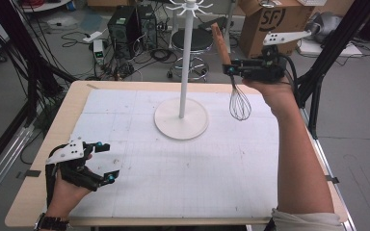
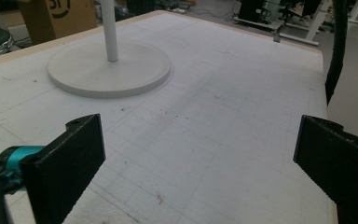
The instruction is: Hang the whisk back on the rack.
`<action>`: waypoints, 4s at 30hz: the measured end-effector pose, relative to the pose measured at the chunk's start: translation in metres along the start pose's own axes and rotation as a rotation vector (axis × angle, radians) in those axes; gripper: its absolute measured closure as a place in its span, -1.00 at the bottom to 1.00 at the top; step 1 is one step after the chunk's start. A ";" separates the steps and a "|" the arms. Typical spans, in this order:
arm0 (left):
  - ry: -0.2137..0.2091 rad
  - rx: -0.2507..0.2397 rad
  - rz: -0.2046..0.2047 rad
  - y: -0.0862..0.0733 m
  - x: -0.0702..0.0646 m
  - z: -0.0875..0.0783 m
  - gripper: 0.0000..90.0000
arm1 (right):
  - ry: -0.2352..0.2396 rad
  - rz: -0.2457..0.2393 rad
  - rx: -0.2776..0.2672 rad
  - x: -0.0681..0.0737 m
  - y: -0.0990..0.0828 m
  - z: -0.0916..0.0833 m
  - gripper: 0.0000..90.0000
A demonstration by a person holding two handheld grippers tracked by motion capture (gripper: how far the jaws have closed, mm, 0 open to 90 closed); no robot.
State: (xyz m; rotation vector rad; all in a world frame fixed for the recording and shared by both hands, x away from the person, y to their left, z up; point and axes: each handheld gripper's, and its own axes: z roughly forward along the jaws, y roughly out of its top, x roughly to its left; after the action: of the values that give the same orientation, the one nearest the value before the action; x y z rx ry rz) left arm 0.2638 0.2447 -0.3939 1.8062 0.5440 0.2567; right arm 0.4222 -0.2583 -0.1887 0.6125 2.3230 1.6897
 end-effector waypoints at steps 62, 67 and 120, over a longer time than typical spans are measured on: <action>-0.009 -0.014 0.006 0.002 -0.002 -0.002 -0.95 | 0.025 0.036 0.013 -0.026 0.024 0.047 0.57; -0.009 -0.012 0.009 0.002 -0.002 -0.002 -0.95 | 0.028 0.054 0.015 -0.026 0.024 0.058 0.57; -0.032 0.024 0.012 0.000 -0.006 0.010 -0.95 | -0.066 0.034 -0.009 0.021 -0.041 0.004 -0.75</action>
State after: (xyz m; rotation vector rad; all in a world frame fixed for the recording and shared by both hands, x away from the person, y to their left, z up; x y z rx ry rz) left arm 0.2629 0.2334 -0.3959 1.8347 0.5154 0.2299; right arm 0.3959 -0.2563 -0.2270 0.6994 2.2708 1.6674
